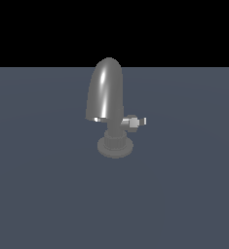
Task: Turn on the faucet by rotating a designated handle.
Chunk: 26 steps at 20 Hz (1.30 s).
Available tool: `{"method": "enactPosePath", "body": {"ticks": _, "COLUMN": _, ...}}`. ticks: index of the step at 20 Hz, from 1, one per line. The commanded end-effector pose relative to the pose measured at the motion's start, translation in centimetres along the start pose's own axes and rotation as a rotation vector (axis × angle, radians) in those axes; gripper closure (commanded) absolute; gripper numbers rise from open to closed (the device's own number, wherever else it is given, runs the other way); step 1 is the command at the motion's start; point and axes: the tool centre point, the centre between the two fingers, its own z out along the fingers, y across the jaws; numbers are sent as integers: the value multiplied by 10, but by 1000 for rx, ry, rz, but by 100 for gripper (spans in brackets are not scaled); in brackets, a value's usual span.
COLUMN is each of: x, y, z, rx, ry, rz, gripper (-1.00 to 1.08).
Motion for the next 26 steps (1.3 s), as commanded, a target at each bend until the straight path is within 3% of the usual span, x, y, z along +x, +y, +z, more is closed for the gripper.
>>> {"method": "enactPosePath", "body": {"ticks": 1, "x": 12, "y": -2, "z": 0, "rx": 21, "ry": -42, "rz": 39, "gripper": 108}}
{"method": "enactPosePath", "body": {"ticks": 26, "x": 143, "y": 1, "z": 31, "rx": 258, "ry": -520, "rz": 483, "gripper": 108}}
